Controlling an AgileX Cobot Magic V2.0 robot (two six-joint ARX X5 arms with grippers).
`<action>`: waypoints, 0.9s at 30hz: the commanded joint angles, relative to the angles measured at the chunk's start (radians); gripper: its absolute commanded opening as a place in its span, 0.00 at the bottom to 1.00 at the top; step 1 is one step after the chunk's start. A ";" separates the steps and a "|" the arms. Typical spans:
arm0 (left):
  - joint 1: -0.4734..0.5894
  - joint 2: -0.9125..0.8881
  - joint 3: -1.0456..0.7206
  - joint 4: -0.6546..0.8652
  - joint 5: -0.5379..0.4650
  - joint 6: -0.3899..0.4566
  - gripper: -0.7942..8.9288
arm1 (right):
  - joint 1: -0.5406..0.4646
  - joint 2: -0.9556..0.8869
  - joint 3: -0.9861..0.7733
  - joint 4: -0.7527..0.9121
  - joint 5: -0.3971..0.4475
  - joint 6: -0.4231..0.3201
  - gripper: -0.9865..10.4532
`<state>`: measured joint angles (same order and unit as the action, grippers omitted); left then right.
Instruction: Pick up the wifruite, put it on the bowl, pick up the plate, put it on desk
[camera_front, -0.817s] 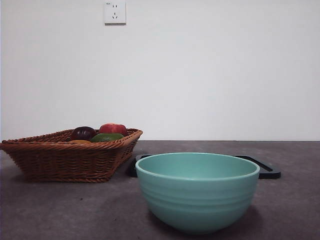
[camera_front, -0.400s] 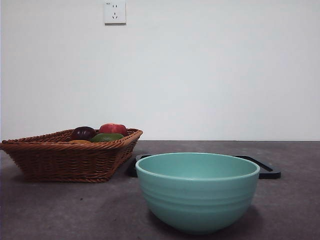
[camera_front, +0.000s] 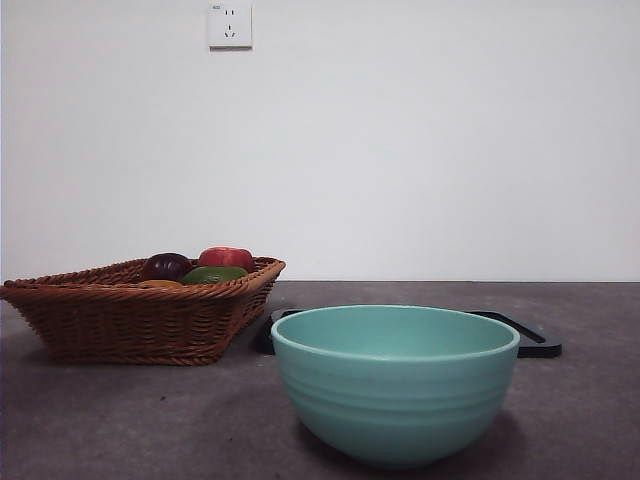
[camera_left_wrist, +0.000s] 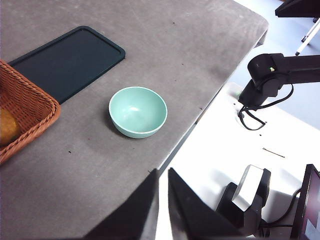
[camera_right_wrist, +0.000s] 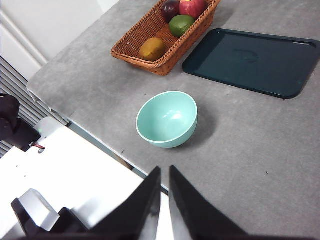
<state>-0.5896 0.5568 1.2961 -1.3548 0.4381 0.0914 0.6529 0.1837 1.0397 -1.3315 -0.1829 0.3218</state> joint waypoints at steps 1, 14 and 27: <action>-0.007 0.004 0.012 0.012 0.003 0.002 0.11 | 0.006 -0.003 0.009 0.015 0.000 0.001 0.11; 0.265 -0.021 -0.100 0.113 0.004 -0.032 0.11 | 0.006 -0.003 0.009 0.015 0.000 0.001 0.11; 0.616 -0.343 -0.909 1.029 -0.122 -0.111 0.11 | 0.006 -0.003 0.009 0.015 0.000 0.000 0.11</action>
<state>0.0231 0.2237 0.4267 -0.4004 0.3321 0.0162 0.6529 0.1837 1.0397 -1.3315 -0.1829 0.3218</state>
